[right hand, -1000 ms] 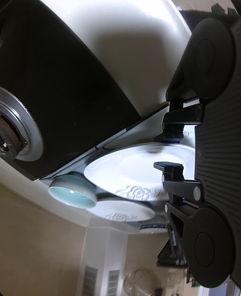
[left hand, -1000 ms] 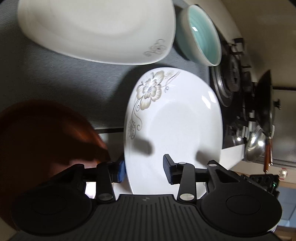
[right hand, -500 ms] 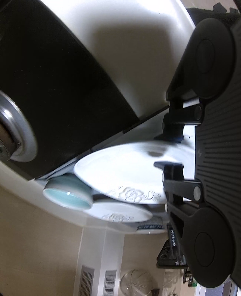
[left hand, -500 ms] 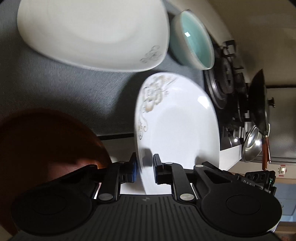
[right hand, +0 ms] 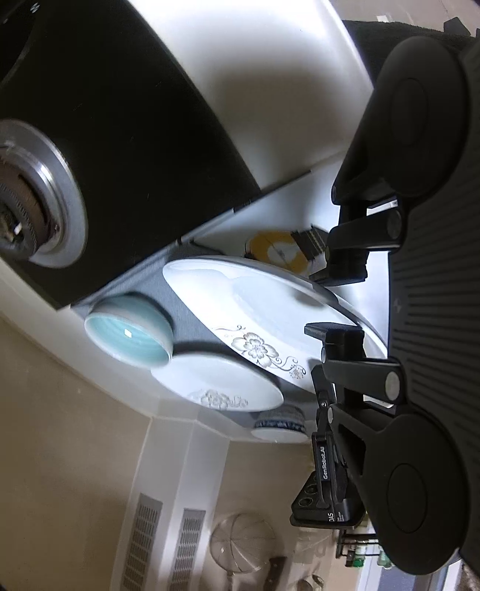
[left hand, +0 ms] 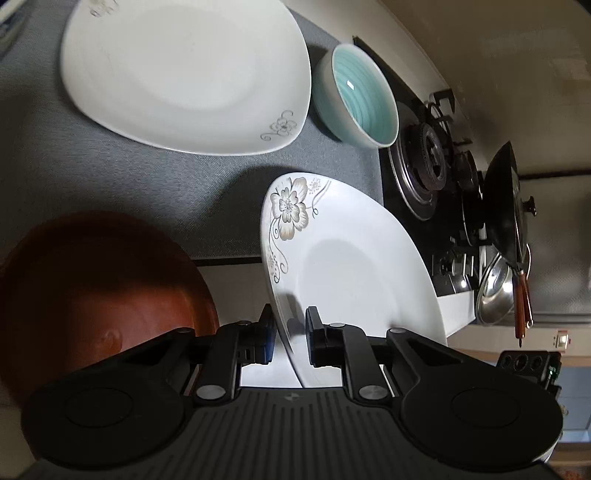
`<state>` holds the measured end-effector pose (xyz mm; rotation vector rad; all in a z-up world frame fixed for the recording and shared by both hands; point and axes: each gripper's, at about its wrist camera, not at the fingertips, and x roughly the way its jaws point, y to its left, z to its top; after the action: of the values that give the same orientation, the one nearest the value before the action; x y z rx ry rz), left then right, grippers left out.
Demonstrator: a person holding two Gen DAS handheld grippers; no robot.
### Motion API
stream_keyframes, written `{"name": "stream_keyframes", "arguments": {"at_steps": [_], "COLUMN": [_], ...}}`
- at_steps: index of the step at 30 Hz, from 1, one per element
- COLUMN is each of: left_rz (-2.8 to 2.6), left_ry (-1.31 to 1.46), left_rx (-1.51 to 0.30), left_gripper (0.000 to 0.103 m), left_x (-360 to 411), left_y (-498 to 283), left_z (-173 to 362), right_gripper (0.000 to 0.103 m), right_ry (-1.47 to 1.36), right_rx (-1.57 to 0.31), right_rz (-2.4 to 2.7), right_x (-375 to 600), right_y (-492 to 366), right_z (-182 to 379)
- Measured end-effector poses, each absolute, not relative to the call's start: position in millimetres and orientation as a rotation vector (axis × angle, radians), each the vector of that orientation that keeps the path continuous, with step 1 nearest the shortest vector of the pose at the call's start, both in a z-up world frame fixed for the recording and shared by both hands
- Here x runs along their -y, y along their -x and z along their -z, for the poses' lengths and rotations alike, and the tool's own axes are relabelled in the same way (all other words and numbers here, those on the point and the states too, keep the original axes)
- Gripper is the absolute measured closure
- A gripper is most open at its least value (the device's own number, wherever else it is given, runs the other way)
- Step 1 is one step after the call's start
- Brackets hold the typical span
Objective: Organize plates and bowls
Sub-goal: 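Lift the white floral plate with the left tool toward the other white plate, then lower the held plate onto the other white floral plate and open the left tool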
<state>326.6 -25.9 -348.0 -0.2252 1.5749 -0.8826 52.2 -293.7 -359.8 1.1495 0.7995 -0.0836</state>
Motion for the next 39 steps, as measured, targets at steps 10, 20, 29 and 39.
{"name": "stream_keyframes", "arguments": {"at_steps": [10, 20, 29, 39], "left_rz": [0.827, 0.704, 0.602, 0.543], "left_ry": [0.177, 0.276, 0.298, 0.328], "left_rx": [-1.434, -1.391, -1.4, -1.384], "left_gripper": [0.086, 0.087, 0.086, 0.086], "left_x": [-2.0, -42.5, -55.9, -59.2], "left_y": [-327.8, -358.3, -400.1, -433.5], "left_z": [293.7, 284.9, 303.0, 315.5], "right_gripper": [0.08, 0.08, 0.08, 0.08], "right_ry": [-1.108, -1.06, -1.049, -1.061], "right_rx": [-0.769, -0.797, -0.854, -0.876], "right_rz": [-0.01, -0.096, -0.114, -0.117], "right_x": [278.3, 263.5, 251.8, 250.7], "right_y": [-74.0, -135.1, -192.4, -230.2], "right_z": [339.0, 338.2, 354.5, 374.5]}}
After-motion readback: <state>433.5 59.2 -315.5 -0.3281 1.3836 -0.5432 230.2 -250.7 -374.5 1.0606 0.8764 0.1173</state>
